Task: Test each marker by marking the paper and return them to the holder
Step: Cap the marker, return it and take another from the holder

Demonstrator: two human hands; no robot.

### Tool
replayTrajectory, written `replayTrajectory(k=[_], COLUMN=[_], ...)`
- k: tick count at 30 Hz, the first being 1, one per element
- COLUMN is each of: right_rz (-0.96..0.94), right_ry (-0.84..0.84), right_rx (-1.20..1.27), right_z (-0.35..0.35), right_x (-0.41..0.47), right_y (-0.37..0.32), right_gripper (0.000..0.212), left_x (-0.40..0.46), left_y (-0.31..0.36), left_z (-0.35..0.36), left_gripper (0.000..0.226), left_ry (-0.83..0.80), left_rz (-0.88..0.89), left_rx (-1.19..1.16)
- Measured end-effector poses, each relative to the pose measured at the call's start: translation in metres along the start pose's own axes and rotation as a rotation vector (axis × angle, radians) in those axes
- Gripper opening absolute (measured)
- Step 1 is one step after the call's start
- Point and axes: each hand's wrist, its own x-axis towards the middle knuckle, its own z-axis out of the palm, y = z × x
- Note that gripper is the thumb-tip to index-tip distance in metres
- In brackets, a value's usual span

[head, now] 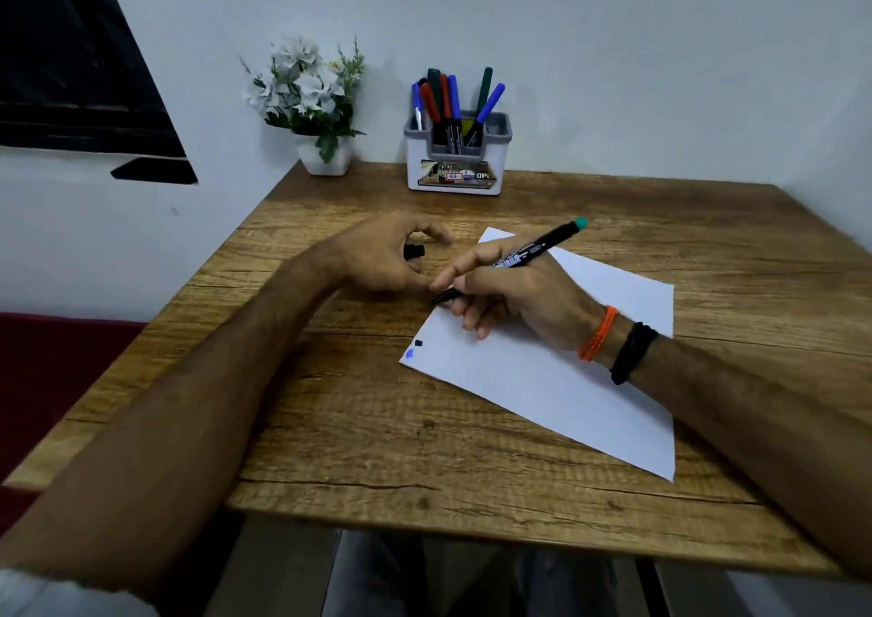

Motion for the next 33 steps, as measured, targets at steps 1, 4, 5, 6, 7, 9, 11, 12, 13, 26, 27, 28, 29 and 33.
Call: replayTrajectory(k=[1,4,5,6,7,9,11,12,13,26,27,28,29,33], right_rz=[0.011,0.016,0.010,0.001,-0.009,-0.024,-0.031,-0.031,-0.029,-0.016,-0.013,-0.008,-0.005,-0.006], right_ry=[-0.005,-0.020,-0.015,-0.007,0.004,0.023,0.032,0.035,0.037,0.020,0.023,0.030,0.037,0.023], right_rx=[0.011,-0.029,-0.065,-0.106,-0.144,-0.200,-0.243,-0.258,-0.265,-0.304,-0.303,-0.298,-0.295,-0.312], right_z=[0.001,0.005,0.006,0.008,0.009,0.010,0.010,0.010,0.010,0.012,0.012,0.012,0.012,0.012], right_x=[-0.001,-0.002,-0.002,-0.003,-0.003,-0.003,-0.003,-0.003,-0.003,-0.005,-0.005,-0.005,-0.005,-0.005], right_y=[0.001,0.002,0.003,0.004,0.005,0.006,0.007,0.007,0.008,0.006,0.006,0.005,0.005,0.004], right_gripper=[0.021,0.013,0.013,0.014,0.014,0.014,0.013,0.013,0.012,0.011,0.011,0.011,0.011,0.011], left_x=[0.000,0.000,0.000,0.000,0.000,-0.002,-0.003,-0.004,-0.005,-0.007,-0.007,-0.007,-0.007,-0.006], left_y=[0.001,0.001,0.002,0.002,0.003,0.004,0.006,0.007,0.008,0.013,0.012,0.012,0.012,0.011], left_z=[0.000,0.001,0.001,0.001,0.000,-0.001,-0.002,-0.002,-0.002,-0.003,-0.003,-0.003,-0.003,-0.003], left_gripper=[0.055,0.055,0.055,0.055,0.055,0.057,0.058,0.058,0.058,0.060,0.059,0.059,0.059,0.058], left_ry=[0.004,0.009,0.008,0.009,0.006,-0.007,-0.024,-0.030,-0.035,-0.055,-0.053,-0.049,-0.045,-0.037], left_rz=[-0.002,0.003,-0.001,-0.003,-0.009,-0.027,-0.046,-0.051,-0.055,-0.036,-0.036,-0.032,-0.025,-0.014], left_rx=[-0.006,0.023,0.032,0.040,0.043,0.027,-0.007,-0.021,-0.032,-0.023,-0.027,-0.031,-0.039,-0.026])
